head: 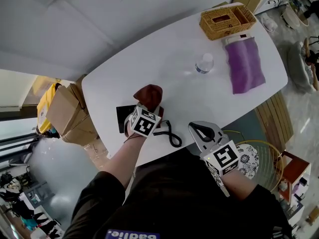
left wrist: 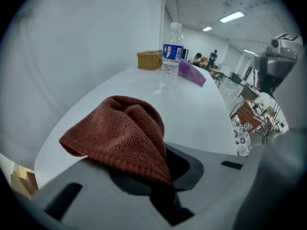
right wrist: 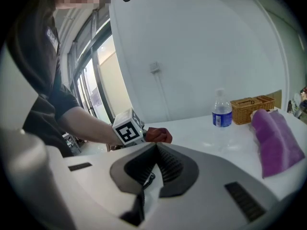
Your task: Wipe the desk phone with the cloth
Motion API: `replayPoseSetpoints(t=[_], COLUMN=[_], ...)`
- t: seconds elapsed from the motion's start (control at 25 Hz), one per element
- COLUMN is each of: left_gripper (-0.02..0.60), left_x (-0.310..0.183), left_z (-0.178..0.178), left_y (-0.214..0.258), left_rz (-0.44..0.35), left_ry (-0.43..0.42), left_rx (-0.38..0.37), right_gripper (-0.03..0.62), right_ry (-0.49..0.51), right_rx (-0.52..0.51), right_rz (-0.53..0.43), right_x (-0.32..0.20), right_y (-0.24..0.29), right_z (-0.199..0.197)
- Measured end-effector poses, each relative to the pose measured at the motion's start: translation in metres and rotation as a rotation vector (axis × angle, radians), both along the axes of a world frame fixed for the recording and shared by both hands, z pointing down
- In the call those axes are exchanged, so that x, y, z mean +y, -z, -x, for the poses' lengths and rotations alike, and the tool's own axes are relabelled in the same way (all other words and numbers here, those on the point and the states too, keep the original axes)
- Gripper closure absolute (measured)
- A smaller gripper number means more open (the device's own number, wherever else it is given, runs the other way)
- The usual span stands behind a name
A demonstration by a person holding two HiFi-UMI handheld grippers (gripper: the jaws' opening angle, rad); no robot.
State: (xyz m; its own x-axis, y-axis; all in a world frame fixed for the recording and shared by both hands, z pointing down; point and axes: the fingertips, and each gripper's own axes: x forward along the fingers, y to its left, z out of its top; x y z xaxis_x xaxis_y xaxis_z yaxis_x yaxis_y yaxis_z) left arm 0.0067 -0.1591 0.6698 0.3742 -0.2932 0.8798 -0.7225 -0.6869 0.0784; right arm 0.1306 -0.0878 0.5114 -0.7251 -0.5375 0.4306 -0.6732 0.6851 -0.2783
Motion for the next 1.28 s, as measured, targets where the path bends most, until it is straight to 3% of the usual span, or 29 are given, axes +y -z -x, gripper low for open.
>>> replayPoseSetpoints(t=[0.4,0.6,1.04,1.28], left_gripper=[0.525,0.525,0.525,0.525], left_x=[0.066,0.097,0.214,0.263], left_z=[-0.006,0.0,0.05,0.08], left_y=[0.003,0.023,0.107,0.147], left_rz=[-0.005,-0.06,-0.214,-0.262], left_ry=[-0.04,-0.054,-0.096,-0.061], left_rx=[0.04,0.081,0.209,0.278], right_gripper=[0.568,0.568,0.568,0.568], right_ry=[0.008,0.029,-0.018,0.011], right_rx=[0.025,0.038,0.053,0.071], right_rz=[-0.046,-0.09,-0.123,-0.152], right_x=[0.023,0.059,0.195,0.237], right_y=[0.015,0.028,0.051,0.074], right_z=[0.02,0.048,0.11,0.136])
